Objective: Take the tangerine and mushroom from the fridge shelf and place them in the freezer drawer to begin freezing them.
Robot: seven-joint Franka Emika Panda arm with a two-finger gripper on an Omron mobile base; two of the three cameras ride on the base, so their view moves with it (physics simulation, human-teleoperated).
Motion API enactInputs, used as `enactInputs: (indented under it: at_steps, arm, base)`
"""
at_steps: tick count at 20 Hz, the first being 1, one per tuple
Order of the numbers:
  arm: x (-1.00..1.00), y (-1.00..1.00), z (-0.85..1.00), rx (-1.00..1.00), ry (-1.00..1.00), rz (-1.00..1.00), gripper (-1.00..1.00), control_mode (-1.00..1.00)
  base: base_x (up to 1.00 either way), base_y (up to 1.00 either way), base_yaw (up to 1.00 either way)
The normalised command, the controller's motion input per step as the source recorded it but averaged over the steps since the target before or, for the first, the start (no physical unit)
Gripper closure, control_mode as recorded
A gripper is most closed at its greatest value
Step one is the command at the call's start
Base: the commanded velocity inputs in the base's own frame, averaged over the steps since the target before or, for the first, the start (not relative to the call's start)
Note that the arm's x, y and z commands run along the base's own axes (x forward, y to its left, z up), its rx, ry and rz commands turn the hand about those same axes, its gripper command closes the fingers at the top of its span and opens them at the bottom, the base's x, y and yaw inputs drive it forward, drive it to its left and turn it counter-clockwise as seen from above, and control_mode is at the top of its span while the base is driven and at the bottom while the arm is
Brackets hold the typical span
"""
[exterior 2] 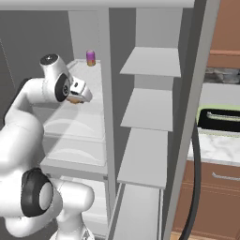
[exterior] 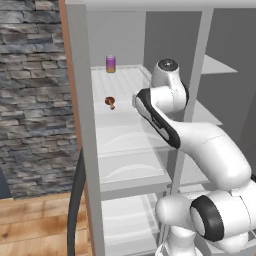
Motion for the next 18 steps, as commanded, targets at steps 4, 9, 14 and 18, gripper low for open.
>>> enactInputs:
  at_steps: [4, 9, 14, 18]
  arm:
    - [-1.00, 0.04, -0.30, 0.00, 0.09, 0.00, 1.00, -1.00]
    - [-1.00, 0.05, -0.55, 0.01, 0.25, 0.00, 1.00, -1.00]
    - [-0.82, -0.13, -0.57, 0.05, 0.19, 0.00, 1.00, -1.00]
    - [-0.01, 0.00, 0.00, 0.00, 0.00, 0.00, 1.00, -1.00]
  base:
    - [0.00, 0.00, 0.00]
    - [0.00, 0.00, 0.00]
    - [0.00, 0.00, 0.00]
    - [0.00, 0.00, 0.00]
